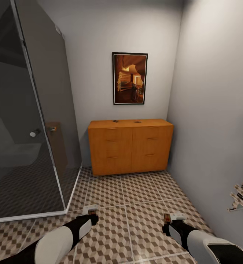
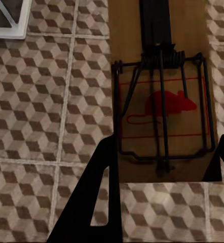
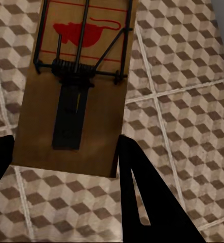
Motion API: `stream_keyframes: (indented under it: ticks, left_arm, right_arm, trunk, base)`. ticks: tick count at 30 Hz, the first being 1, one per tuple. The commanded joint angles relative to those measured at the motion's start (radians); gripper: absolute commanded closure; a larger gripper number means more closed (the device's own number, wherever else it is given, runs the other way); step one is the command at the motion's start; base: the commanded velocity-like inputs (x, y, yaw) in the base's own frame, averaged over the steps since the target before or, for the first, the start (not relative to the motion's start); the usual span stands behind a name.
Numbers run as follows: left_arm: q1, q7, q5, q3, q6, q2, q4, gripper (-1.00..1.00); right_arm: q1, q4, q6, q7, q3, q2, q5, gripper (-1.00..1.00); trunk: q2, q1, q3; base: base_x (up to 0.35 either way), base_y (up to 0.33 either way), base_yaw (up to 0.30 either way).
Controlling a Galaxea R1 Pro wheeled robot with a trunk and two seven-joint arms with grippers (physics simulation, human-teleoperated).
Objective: Take the four mousetraps from the cabinet in the bathroom and place them on the bathroom floor. Make sure all four end up on the same floor surface, and ensure that at least two of them are either under or directly next to the same bathroom sink.
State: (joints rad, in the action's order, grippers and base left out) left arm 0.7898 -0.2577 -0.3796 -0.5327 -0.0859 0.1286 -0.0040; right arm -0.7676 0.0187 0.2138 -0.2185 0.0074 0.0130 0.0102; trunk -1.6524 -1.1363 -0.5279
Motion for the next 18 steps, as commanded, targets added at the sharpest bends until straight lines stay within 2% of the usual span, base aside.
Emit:
stream_keyframes:
  ticks: [1, 6, 9, 11, 14, 18]
  left_arm:
    - [-0.014, -0.005, -0.011, -0.007, -0.002, 0.000, -0.001, 1.00]
    - [-0.047, -0.007, -0.004, -0.008, 0.002, -0.001, -0.001, 1.00]
    - [-0.056, -0.009, 0.060, -0.008, 0.003, -0.006, -0.001, 1.00]
    - [-0.057, -0.011, 0.086, -0.009, 0.003, -0.010, -0.001, 1.00]
    - [-0.058, -0.012, 0.110, -0.008, 0.003, -0.017, -0.001, 1.00]
    - [-0.058, -0.012, 0.122, -0.008, 0.003, -0.021, -0.001, 1.00]
  right_arm:
    - [0.020, 0.006, -0.006, 0.000, 0.002, 0.000, 0.007, 1.00]
    - [0.078, 0.012, -0.015, 0.003, 0.002, -0.002, 0.012, 1.00]
    - [0.095, 0.014, -0.017, 0.005, 0.001, -0.006, 0.014, 1.00]
    - [0.097, 0.014, -0.017, 0.006, 0.001, -0.005, 0.014, 1.00]
    - [0.098, 0.014, -0.017, 0.007, 0.000, -0.006, 0.014, 1.00]
    - [0.099, 0.014, -0.019, 0.011, 0.000, -0.006, 0.011, 1.00]
  trunk:
    - [-0.001, 0.000, -0.001]
    - [-0.001, 0.000, 0.001]
    - [-0.001, 0.000, 0.003]
    - [-0.001, 0.000, 0.004]
    - [-0.001, 0.000, 0.004]
    - [-0.001, 0.000, 0.005]
  base:
    - [0.000, 0.000, -0.008]
    - [0.000, 0.000, -0.108]
    - [0.000, 0.000, -0.215]
    - [0.000, 0.000, -0.126]
    - [0.000, 0.000, -0.061]
    - [0.000, 0.000, -0.021]
